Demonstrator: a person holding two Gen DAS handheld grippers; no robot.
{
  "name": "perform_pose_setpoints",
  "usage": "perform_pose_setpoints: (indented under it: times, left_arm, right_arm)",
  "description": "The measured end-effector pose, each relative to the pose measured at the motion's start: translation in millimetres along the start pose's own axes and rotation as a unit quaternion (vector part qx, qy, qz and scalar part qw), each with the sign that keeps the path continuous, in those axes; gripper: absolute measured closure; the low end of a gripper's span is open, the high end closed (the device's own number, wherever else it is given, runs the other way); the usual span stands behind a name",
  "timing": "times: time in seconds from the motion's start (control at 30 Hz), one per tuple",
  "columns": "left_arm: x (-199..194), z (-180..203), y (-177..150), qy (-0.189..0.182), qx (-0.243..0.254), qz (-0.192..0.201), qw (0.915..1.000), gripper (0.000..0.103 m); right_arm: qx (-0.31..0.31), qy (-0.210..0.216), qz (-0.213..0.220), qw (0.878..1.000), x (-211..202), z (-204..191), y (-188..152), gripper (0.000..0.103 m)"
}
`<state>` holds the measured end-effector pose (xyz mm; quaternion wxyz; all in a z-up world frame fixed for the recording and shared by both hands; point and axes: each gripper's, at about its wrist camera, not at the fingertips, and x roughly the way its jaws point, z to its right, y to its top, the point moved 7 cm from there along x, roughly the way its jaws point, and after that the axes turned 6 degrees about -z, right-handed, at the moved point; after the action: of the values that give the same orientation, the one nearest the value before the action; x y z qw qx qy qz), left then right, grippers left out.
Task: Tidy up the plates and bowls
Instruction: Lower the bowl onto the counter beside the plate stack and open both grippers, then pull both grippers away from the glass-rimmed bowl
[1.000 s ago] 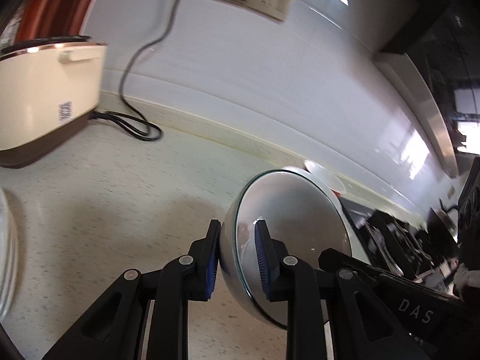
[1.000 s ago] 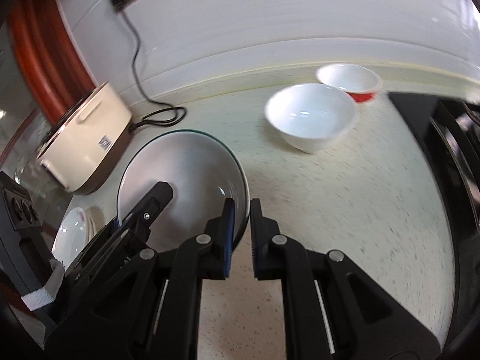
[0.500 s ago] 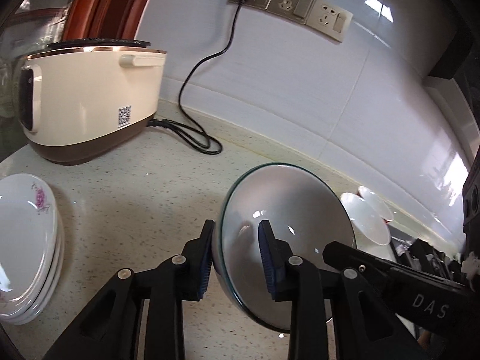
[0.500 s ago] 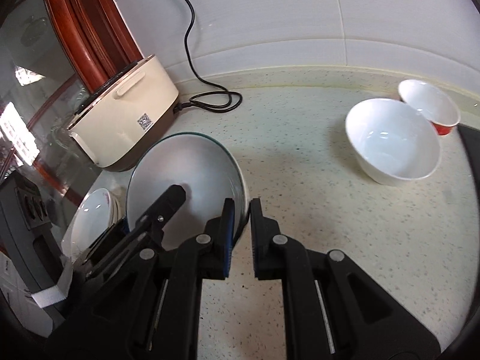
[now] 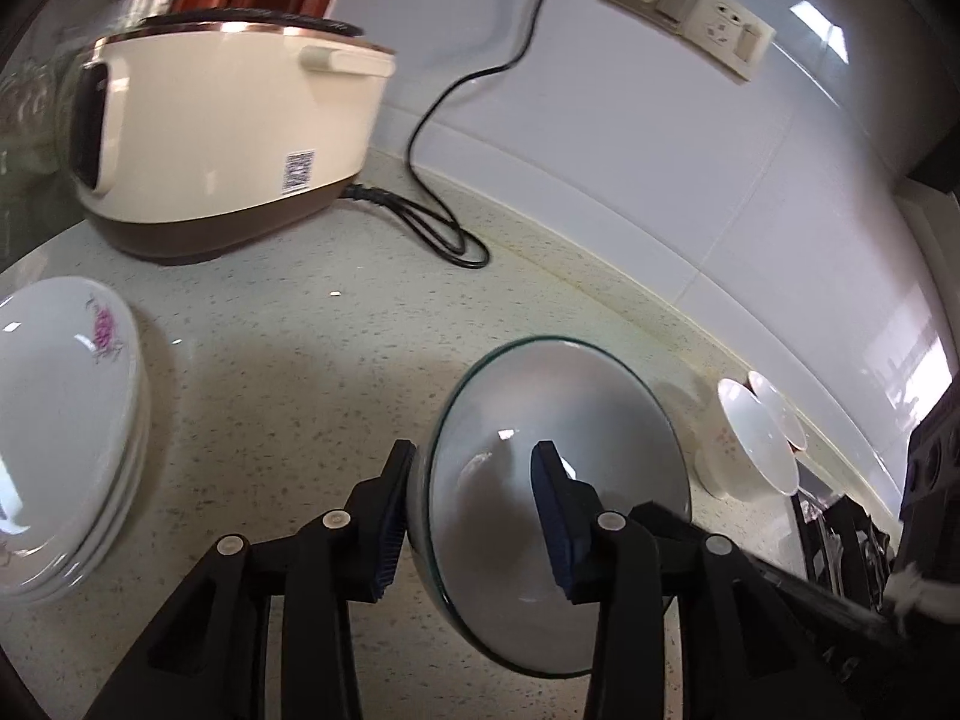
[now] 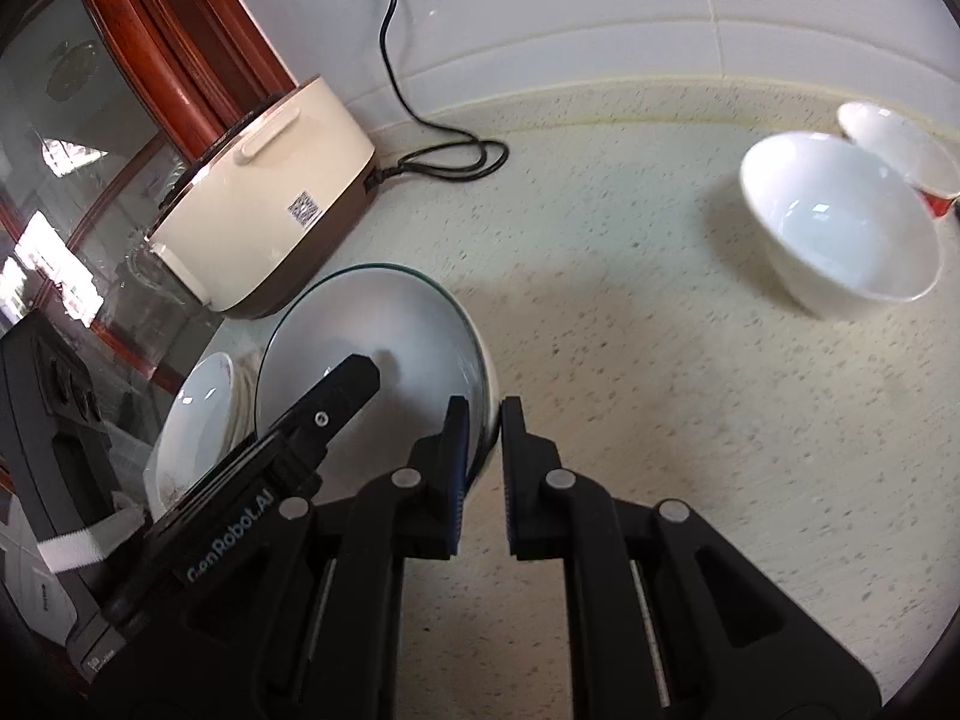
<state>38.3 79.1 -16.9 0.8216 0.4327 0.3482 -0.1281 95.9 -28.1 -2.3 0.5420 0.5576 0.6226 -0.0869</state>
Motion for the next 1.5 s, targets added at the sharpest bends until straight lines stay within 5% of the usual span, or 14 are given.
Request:
perform_pose_setpoints:
  times: [0.27, 0.83, 1.07, 1.5]
  left_arm:
    - [3, -19, 2, 0.018, -0.035, -0.016, 0.9991, 0.054]
    - [8, -27, 6, 0.039, -0.041, -0.011, 0.9984, 0.053]
    - [6, -29, 11, 0.057, -0.039, 0.016, 0.9975, 0.035]
    - [-25, -21, 25, 0.126, -0.008, 0.102, 0.9867, 0.020]
  right_arm:
    - [-0.013, 0.009, -0.012, 1.000, 6, -13, -7, 0.088]
    - [-0.005, 0.025, -0.007, 1.000, 14, -15, -8, 0.087]
    - [0.005, 0.023, 0.012, 1.000, 7, -12, -3, 0.081]
    - [0.039, 0.028, 0.041, 0.998, -11, -2, 3, 0.056]
